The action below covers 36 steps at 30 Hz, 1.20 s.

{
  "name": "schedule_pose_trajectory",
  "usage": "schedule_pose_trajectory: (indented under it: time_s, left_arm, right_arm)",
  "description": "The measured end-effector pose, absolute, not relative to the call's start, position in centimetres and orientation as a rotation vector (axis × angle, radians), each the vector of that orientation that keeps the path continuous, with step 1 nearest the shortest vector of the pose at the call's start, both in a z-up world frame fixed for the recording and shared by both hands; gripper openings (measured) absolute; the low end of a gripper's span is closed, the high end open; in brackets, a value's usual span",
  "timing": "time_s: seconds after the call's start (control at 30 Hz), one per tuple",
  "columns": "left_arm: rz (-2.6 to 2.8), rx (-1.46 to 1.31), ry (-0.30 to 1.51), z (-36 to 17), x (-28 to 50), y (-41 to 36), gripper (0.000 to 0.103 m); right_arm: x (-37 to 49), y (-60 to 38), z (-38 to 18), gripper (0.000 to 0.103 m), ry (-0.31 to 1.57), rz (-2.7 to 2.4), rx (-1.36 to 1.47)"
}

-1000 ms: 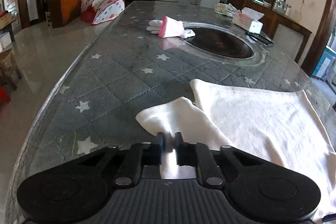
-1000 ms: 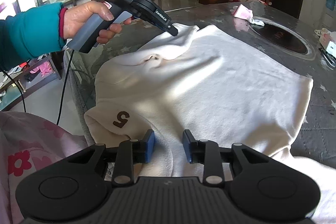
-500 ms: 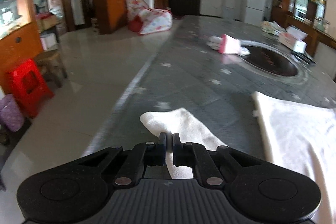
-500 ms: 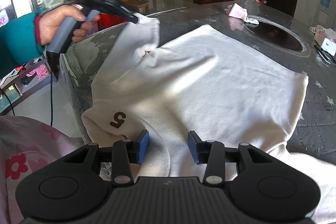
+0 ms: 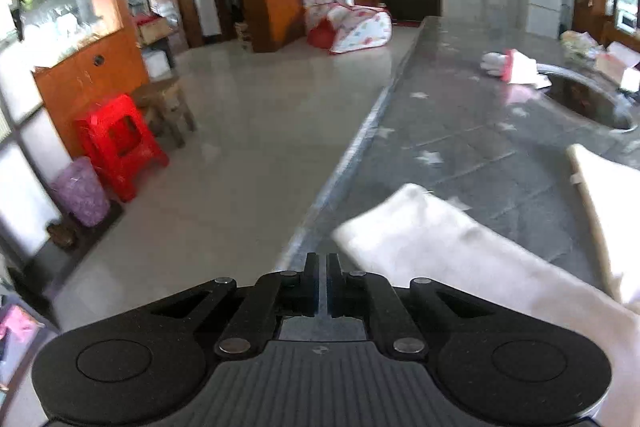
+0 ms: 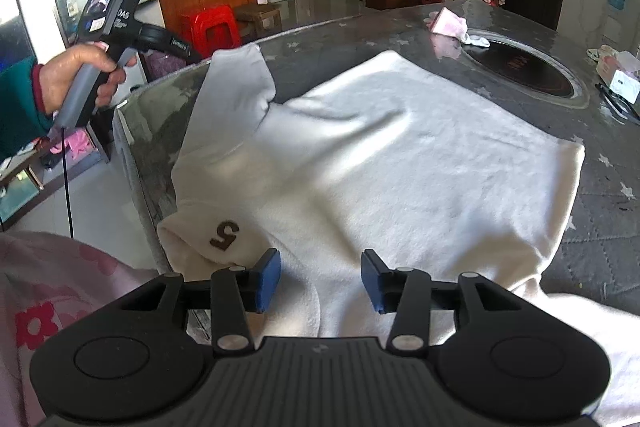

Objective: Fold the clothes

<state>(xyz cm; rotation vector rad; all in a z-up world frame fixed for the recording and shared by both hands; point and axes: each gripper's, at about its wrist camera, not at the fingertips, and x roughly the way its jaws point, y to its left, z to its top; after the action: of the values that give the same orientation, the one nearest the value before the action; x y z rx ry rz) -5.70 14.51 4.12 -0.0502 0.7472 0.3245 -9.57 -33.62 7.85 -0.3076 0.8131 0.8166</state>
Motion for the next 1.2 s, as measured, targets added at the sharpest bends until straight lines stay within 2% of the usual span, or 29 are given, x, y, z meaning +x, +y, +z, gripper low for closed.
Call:
schedule_pose_trajectory:
  time_s: [0.27, 0.53, 0.67, 0.93, 1.2]
  left_arm:
    - [-0.094, -0.074, 0.723, 6.5, -4.8, 7.4, 0.006]
    - [-0.37, -0.053, 0.794, 4.8, -3.2, 0.9, 0.004]
    - [-0.36, -0.053, 0.851, 3.4, -2.3, 0.7, 0.004]
    - [-0.304, -0.024, 0.837, 3.1, -0.3, 2.3, 0.004]
    - [-0.305, 0.023, 0.837, 4.0, 1.5, 1.1, 0.006]
  right_arm:
    - [-8.1, -34.6, 8.7, 0.045, 0.779, 0.748, -0.283]
    - [-6.0, -36.6, 8.3, 0.045, 0.776, 0.654, -0.242]
    - [-4.9, -37.5, 7.7, 0.045, 0.789, 0.622, -0.218]
    - [-3.2, -38.5, 6.5, 0.045, 0.823, 0.595, -0.193]
    - [-1.0, -38.8, 7.5, 0.045, 0.81, 0.566, -0.192]
